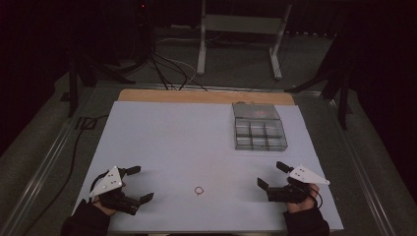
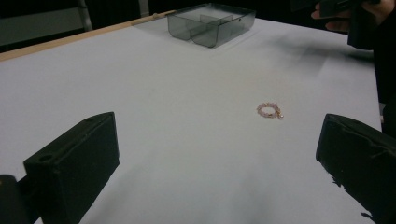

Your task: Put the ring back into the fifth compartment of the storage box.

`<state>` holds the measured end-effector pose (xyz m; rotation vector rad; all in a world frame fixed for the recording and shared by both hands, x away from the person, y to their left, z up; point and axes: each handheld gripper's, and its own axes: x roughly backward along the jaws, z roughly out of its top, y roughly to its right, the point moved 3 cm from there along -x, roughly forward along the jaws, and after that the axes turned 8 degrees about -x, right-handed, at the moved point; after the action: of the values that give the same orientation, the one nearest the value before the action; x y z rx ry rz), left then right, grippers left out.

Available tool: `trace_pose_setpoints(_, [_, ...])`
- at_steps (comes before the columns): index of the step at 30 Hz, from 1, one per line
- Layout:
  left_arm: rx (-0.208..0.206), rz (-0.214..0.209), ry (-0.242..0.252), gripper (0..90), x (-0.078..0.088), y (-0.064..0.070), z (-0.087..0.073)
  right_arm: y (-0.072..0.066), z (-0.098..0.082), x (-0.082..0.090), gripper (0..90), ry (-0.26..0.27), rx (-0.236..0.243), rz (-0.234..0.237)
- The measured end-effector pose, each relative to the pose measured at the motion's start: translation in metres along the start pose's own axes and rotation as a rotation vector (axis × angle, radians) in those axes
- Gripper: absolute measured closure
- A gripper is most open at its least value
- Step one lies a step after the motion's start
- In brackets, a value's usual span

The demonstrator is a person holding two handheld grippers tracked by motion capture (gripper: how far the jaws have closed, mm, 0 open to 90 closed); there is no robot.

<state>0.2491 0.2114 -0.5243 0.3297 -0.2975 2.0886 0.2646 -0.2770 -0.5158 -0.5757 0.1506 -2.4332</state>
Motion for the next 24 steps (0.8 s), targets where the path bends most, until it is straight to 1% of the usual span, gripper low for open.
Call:
trace_pose_setpoints(5, [0.002,0.001,0.005,0.5,-0.001,0.000,0.001,0.003,-0.001,-0.001,0.0,-0.008,-0.003,-0.001])
trace_pose_setpoints(8, [0.007,-0.003,0.010,0.5,-0.001,0.000,0.002,0.006,-0.003,-0.003,0.0,-0.027,-0.009,-0.009])
trace_pose_setpoints(12, [0.010,0.004,0.009,0.6,-0.002,-0.001,0.002,0.011,-0.003,-0.005,0.0,-0.030,-0.021,-0.013])
trace_pose_setpoints(14, [0.011,0.006,0.014,0.6,-0.002,-0.001,0.002,0.011,-0.003,-0.005,0.0,-0.032,-0.016,-0.014])
trace_pose_setpoints(17, [0.006,0.008,0.015,0.5,-0.001,-0.001,0.002,0.010,-0.002,-0.005,0.0,-0.027,-0.018,-0.015])
trace_pose_setpoints(21, [0.009,0.004,0.024,0.5,-0.001,-0.001,0.002,0.007,0.001,-0.005,0.0,-0.021,-0.004,-0.008])
trace_pose_setpoints(24, [0.011,0.009,0.017,0.5,0.000,-0.001,0.000,0.000,0.009,-0.006,0.0,0.012,0.002,0.017])
